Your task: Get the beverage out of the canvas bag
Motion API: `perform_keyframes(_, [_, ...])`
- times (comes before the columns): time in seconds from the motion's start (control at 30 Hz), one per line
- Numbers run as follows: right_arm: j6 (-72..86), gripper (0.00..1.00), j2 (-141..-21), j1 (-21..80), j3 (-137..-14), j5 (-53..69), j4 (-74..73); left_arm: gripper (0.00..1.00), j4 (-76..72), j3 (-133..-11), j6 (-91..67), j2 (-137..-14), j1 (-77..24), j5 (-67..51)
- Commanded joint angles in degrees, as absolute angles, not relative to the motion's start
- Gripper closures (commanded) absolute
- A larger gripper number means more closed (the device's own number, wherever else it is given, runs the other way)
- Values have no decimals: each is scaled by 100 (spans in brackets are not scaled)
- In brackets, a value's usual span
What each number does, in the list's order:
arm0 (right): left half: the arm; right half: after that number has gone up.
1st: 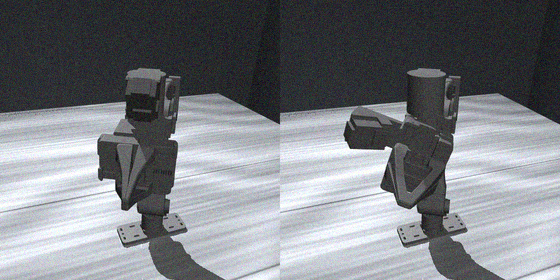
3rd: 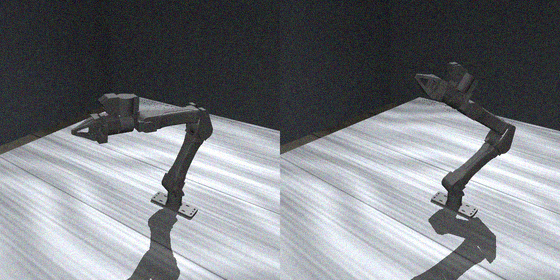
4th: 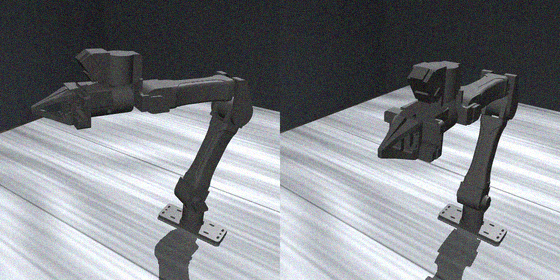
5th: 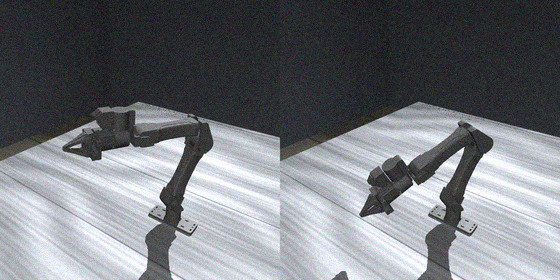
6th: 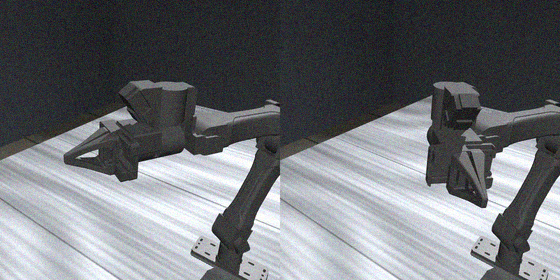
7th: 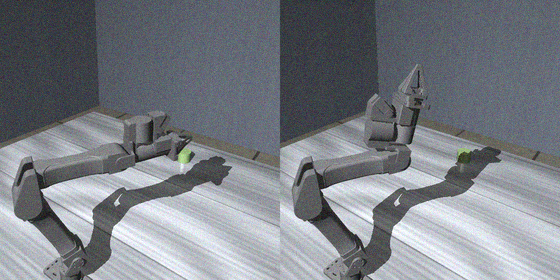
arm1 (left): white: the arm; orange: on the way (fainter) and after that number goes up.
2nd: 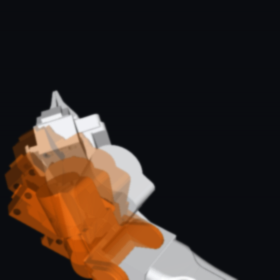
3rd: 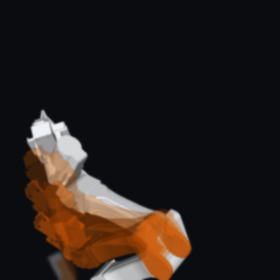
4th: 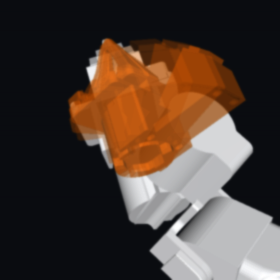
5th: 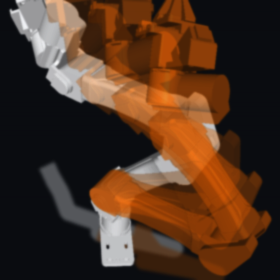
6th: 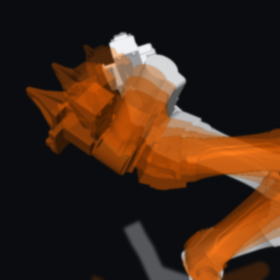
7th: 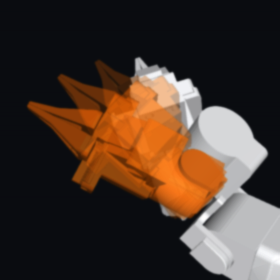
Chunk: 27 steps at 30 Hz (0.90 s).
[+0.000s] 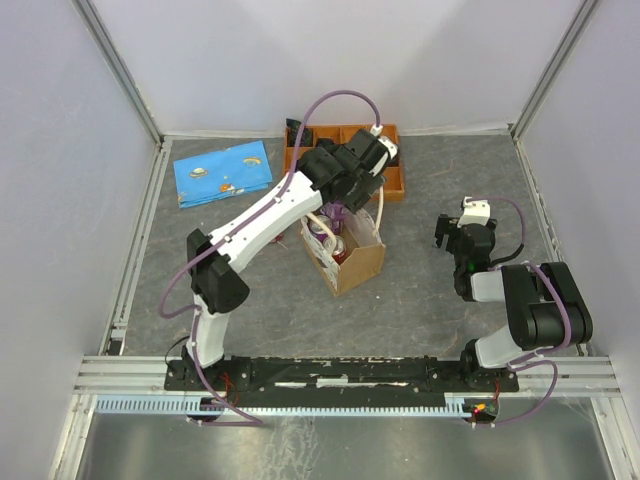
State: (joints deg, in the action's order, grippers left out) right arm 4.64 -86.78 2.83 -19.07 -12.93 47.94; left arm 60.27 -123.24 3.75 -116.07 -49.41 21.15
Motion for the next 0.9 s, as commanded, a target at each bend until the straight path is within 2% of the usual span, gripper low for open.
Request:
perform_keyframes(0.0, [440, 1, -8626, 263, -2057, -1283, 4983, 97, 5964, -12911, 741, -10758, -4835, 2997])
perform_keyframes(0.37, [437, 1, -8628, 261, -2052, -1283, 4984, 97, 6122, -12726, 636, -9835, -4577, 3882])
perform_keyframes(0.6, [438, 1, -8623, 264, -2054, -1283, 4983, 97, 5652, -10601, 66, -8678, -3825, 3630])
perform_keyframes(0.87, [439, 1, -8629, 259, -2052, -1283, 4984, 97, 4545, -8448, -526, -7738, -3770, 2824])
